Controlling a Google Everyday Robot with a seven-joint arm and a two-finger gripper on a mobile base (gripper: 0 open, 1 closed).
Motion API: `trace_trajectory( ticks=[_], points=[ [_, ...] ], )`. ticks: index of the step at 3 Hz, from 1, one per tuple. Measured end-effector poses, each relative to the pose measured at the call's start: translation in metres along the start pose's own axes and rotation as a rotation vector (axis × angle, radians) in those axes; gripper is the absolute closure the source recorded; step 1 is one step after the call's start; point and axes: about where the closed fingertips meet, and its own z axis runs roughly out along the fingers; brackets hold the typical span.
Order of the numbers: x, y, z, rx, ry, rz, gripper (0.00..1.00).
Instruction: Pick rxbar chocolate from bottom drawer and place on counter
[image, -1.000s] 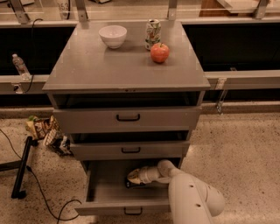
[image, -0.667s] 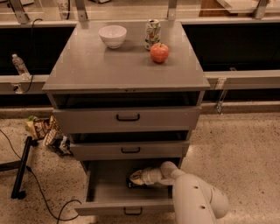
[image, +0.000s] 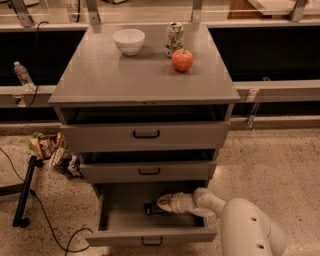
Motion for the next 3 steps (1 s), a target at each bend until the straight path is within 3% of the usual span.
trace_trajectory(
  ticks=[1, 3],
  points=[
    [-0.0043, -0.0046, -0.0067, 0.004, -0.011, -0.008, 0.68],
    [-0.0070, -0.0102, -0.0062, -0.097, -0.021, -0.101, 0.22]
  ],
)
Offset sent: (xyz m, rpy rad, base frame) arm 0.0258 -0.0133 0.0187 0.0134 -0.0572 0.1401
